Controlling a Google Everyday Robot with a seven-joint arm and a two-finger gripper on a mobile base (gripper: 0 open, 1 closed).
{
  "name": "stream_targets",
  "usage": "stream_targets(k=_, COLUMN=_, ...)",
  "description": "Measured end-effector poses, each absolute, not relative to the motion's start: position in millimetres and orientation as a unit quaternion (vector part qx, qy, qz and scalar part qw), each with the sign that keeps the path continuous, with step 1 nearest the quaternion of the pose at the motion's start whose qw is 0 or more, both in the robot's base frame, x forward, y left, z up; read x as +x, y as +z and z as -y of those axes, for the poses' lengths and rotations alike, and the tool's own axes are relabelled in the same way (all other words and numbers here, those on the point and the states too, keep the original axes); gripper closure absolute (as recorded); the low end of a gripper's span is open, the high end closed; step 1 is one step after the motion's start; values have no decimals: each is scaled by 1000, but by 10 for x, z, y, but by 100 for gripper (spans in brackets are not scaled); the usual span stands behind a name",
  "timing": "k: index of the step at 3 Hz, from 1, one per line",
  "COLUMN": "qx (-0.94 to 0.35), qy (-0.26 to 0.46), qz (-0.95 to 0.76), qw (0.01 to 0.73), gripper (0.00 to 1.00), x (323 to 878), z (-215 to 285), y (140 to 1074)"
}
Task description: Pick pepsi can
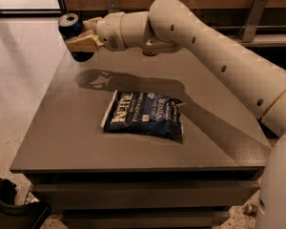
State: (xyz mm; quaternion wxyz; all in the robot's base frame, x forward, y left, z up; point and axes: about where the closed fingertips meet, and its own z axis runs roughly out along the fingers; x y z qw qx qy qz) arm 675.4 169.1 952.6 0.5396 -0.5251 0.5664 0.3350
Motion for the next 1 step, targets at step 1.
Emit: stream_targets(k=1, qx=-538, qy=321, qz=-558, qw=544, gripper=100, x=6667, z=-1672, y=9757)
